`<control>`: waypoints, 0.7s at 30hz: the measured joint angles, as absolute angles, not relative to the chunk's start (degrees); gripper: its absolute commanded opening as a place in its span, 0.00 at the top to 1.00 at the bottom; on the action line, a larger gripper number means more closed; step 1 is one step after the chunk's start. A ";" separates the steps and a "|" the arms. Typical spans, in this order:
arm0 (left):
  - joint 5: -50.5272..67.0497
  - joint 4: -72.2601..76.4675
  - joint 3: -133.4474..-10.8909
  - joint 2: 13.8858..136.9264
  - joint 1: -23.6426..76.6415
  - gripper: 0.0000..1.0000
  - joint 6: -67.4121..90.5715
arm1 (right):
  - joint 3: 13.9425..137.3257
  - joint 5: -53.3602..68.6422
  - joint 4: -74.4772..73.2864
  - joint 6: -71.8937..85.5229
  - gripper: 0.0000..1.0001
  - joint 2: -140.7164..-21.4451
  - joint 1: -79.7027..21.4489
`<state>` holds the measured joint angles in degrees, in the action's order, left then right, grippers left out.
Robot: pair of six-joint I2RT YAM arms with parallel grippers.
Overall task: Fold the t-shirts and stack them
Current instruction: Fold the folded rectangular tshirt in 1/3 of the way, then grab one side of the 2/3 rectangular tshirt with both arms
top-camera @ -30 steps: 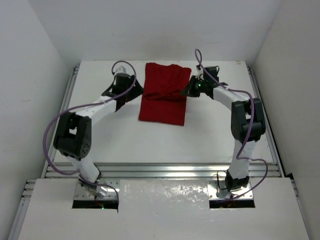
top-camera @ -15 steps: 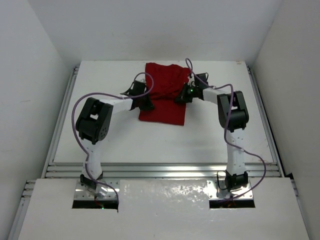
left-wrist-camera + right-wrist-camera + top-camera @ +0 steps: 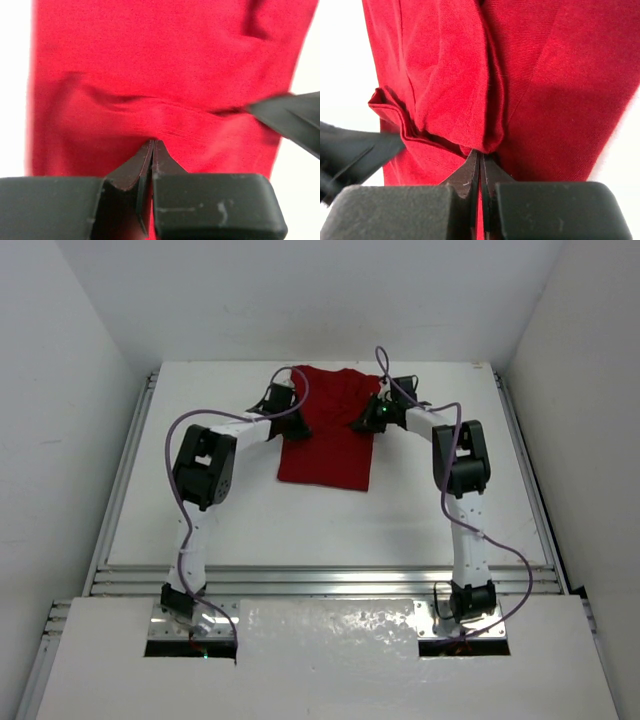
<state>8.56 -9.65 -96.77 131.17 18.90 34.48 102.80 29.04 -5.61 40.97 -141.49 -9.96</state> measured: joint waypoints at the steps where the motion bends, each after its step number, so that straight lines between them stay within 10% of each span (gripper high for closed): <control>1: 8.19 -9.67 -96.47 131.48 18.33 1.00 34.46 | 102.78 29.58 -5.48 40.75 1.00 -141.47 -9.87; 6: 4.23 -7.09 -88.75 126.10 16.49 1.00 34.33 | 105.58 30.44 -9.06 39.16 0.62 -141.08 -9.82; 11: -4.23 -4.38 -74.17 106.98 16.51 0.39 34.52 | 106.67 29.54 -12.67 37.43 0.38 -134.13 -9.82; 13: -7.16 -3.86 -69.17 97.03 16.93 0.38 35.46 | 103.31 28.99 -12.78 37.06 0.35 -127.35 -9.82; 16: -9.17 -2.02 -61.98 85.54 17.34 0.46 38.11 | 90.67 29.23 -8.51 37.21 0.46 -114.56 -9.89; 18: -8.19 1.28 -54.33 80.09 17.34 0.87 39.31 | 75.13 31.09 -1.19 38.41 1.00 -104.27 -9.89; 21: -3.53 5.93 -44.66 78.78 17.10 1.00 39.35 | 62.41 34.65 4.99 39.51 1.00 -99.98 -10.22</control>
<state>-3.53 5.93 -44.66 78.78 17.10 39.35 62.41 34.65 4.99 39.51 -99.98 -10.22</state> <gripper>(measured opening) 0.066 0.021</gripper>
